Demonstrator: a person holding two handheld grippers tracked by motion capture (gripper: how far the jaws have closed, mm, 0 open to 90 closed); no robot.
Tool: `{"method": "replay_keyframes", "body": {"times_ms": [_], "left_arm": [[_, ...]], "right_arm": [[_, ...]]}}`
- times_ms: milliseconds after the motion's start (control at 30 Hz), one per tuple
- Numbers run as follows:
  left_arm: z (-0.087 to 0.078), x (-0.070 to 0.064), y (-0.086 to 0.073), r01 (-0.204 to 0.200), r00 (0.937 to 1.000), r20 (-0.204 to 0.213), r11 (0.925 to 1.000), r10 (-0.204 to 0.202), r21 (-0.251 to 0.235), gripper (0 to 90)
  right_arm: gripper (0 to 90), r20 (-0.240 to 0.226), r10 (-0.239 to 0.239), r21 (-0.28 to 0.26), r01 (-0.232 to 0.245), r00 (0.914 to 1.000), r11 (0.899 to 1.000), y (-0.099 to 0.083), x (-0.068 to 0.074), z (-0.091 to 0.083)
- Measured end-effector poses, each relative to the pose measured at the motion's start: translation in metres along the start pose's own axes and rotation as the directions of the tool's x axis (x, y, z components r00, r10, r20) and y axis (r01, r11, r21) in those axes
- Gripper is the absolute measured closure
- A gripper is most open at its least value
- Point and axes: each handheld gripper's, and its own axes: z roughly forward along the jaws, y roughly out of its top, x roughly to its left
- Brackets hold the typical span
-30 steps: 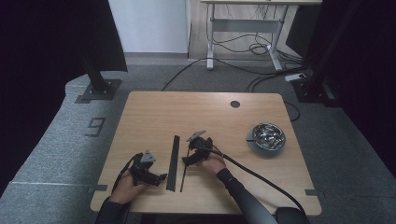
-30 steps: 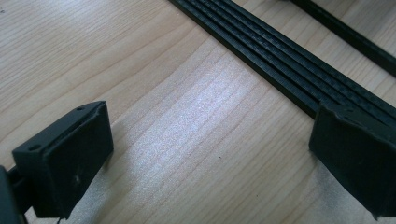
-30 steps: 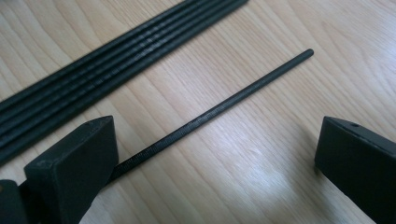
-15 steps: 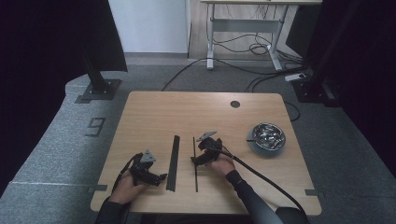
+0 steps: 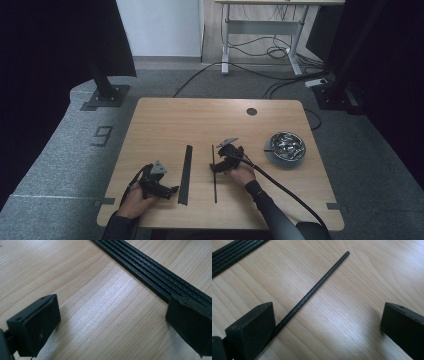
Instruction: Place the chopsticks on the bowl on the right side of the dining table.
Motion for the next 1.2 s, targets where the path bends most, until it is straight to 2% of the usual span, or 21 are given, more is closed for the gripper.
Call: {"method": "replay_keyframes", "body": {"times_ms": [600, 1200], "left_arm": [[0.0, 0.0, 0.0, 0.0, 1.0, 0.0, 1.0, 0.0, 0.0, 0.0], [0.0, 0.0, 0.0, 0.0, 1.0, 0.0, 1.0, 0.0, 0.0, 0.0]], "right_arm": [[0.0, 0.051, 0.061, -0.057, -0.058, 0.9968, 0.997, -0.037, -0.031, -0.025], [3.7, 0.087, 0.109, -0.055, -0.104, 0.9903, 0.993, -0.072, -0.06, -0.057]]}}
